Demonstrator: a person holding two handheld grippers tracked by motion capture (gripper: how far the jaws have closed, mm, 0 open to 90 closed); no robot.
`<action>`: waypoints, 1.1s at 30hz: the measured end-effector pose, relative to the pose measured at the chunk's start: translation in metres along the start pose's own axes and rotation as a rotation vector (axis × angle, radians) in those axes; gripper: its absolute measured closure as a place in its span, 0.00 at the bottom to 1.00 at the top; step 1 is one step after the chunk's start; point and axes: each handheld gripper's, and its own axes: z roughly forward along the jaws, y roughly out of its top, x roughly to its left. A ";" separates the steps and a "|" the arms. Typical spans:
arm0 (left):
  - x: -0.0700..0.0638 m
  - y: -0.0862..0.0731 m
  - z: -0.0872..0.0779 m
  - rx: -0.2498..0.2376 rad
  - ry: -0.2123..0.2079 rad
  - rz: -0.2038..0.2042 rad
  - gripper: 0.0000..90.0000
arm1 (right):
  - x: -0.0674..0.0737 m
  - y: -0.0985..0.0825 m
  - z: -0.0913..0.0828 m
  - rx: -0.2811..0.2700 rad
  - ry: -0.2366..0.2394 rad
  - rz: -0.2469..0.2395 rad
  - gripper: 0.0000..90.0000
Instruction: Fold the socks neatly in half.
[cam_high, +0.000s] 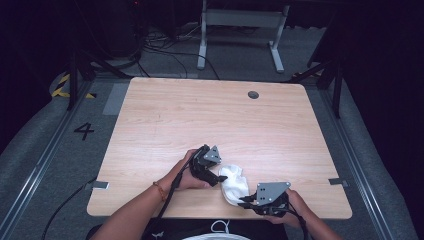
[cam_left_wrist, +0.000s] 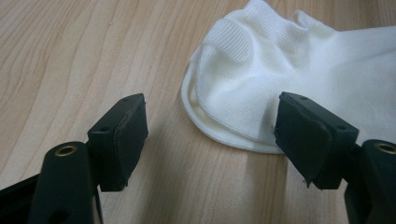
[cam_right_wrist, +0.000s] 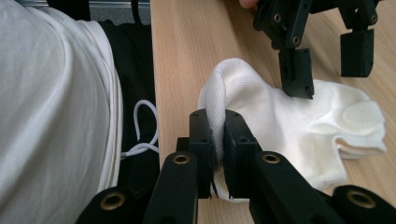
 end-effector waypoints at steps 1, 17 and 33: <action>-0.001 0.000 0.000 0.004 0.003 -0.003 0.29 | 0.000 0.002 -0.002 -0.009 0.000 -0.003 0.93; -0.033 0.003 -0.011 0.044 -0.028 0.063 0.30 | -0.001 0.012 -0.004 0.002 -0.027 -0.009 0.93; -0.023 -0.005 -0.006 0.049 -0.063 0.049 0.24 | -0.016 0.026 -0.004 0.004 -0.066 -0.019 0.93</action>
